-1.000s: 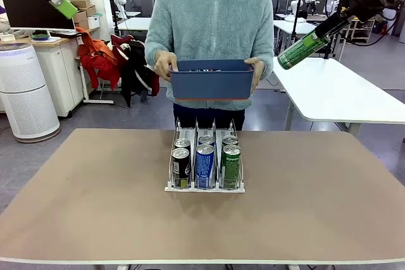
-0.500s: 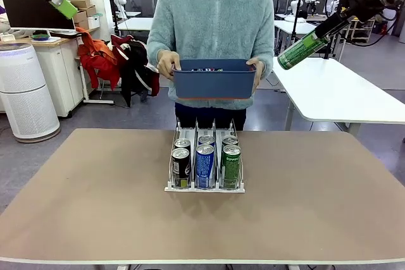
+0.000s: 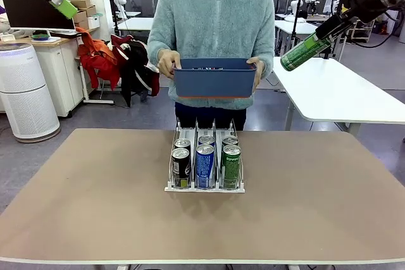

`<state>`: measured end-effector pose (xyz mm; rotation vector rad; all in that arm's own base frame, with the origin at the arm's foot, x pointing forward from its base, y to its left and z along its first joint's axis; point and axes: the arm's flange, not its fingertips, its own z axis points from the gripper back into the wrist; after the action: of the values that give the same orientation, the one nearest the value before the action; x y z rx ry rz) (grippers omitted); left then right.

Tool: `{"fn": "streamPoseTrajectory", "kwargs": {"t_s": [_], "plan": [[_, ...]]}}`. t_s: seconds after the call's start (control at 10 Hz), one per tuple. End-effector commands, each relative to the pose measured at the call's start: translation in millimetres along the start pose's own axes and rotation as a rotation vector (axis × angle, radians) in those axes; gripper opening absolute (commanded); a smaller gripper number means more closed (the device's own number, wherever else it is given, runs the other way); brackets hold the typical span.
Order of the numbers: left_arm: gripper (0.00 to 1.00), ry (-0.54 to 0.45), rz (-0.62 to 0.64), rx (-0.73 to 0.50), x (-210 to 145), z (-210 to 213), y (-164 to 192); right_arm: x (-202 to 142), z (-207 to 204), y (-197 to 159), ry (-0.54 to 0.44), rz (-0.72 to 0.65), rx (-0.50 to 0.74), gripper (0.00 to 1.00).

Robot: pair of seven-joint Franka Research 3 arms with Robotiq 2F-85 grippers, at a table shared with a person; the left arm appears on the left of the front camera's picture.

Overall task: Fill the beverage cans into the dispenser.
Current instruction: Place the picked Sprite in the line of the Automatic Can Dispenser with the same cans.

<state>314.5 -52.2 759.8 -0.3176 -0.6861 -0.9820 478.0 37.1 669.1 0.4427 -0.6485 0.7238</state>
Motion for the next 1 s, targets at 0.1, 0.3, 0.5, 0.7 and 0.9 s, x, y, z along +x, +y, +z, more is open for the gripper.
{"fn": "streamPoseTrajectory", "kwargs": {"t_s": [0.1,0.3,0.5,0.7,0.9], "plan": [[1.00,0.009,-0.003,0.004,-1,0,0,-18,-1,37,0.004,-0.109,-0.157,0.58],[1.00,0.009,-0.003,0.004,-1,0,0,-30,-8,44,0.054,-0.169,-0.196,0.58],[1.00,0.009,-0.003,0.004,-1,0,0,-45,-19,50,0.118,-0.207,-0.170,0.58],[1.00,0.009,-0.003,0.004,-1,0,0,-61,-37,60,0.165,-0.249,-0.126,0.58],[1.00,0.009,-0.003,0.004,-1,0,0,-71,-54,65,0.166,-0.254,-0.069,0.58]]}}
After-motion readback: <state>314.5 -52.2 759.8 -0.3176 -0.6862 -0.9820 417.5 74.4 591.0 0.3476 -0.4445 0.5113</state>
